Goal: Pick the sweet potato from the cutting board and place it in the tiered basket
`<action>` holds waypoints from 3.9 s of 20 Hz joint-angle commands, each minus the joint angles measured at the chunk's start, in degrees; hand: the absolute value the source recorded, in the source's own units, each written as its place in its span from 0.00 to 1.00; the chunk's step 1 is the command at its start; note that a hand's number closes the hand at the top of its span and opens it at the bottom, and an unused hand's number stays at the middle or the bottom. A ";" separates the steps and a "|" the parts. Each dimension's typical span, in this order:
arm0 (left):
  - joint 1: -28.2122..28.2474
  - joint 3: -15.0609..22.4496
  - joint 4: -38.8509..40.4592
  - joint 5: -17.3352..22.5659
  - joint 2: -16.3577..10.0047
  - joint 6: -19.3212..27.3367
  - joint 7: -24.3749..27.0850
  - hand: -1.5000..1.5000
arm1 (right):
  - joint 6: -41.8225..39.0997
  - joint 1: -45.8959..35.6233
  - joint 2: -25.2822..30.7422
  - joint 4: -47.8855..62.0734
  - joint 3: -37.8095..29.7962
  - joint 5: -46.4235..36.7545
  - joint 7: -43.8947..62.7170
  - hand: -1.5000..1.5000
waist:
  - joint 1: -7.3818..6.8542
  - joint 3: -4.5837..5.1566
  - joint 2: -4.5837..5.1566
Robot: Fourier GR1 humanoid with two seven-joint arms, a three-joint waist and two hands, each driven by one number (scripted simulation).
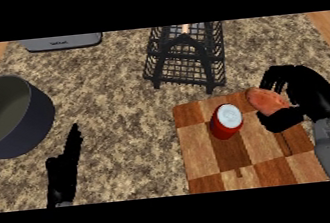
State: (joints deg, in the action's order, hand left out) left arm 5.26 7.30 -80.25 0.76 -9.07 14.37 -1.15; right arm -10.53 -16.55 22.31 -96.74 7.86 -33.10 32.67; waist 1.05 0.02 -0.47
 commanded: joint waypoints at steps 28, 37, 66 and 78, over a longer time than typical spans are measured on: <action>-0.89 -2.39 0.74 -0.90 0.50 -3.33 0.41 0.50 | -3.59 -38.27 1.30 12.22 -8.90 1.11 9.17 1.00 | -2.01 0.01 0.66; -2.64 -1.59 2.21 -3.03 2.85 -1.47 0.00 0.50 | 2.48 -42.00 -4.71 29.45 -4.76 -4.88 -1.21 1.00 | -1.89 0.00 0.67; -0.49 -2.43 -1.26 -3.63 2.30 -2.08 -2.66 0.50 | 28.61 -48.70 -14.58 50.51 -28.24 10.01 -19.45 0.00 | -1.77 -0.07 0.50; 3.21 -2.68 -2.53 -2.91 2.57 -2.62 -0.81 0.50 | 20.54 -34.02 5.05 36.57 -38.58 16.88 -12.17 0.00 | 0.92 -0.06 -0.30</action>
State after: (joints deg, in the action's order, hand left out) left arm 6.13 4.42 -81.04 -2.48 -6.18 12.25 -1.30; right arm 15.65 -56.18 21.56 -54.26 -27.11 -20.54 18.58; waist 1.43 -0.11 -0.37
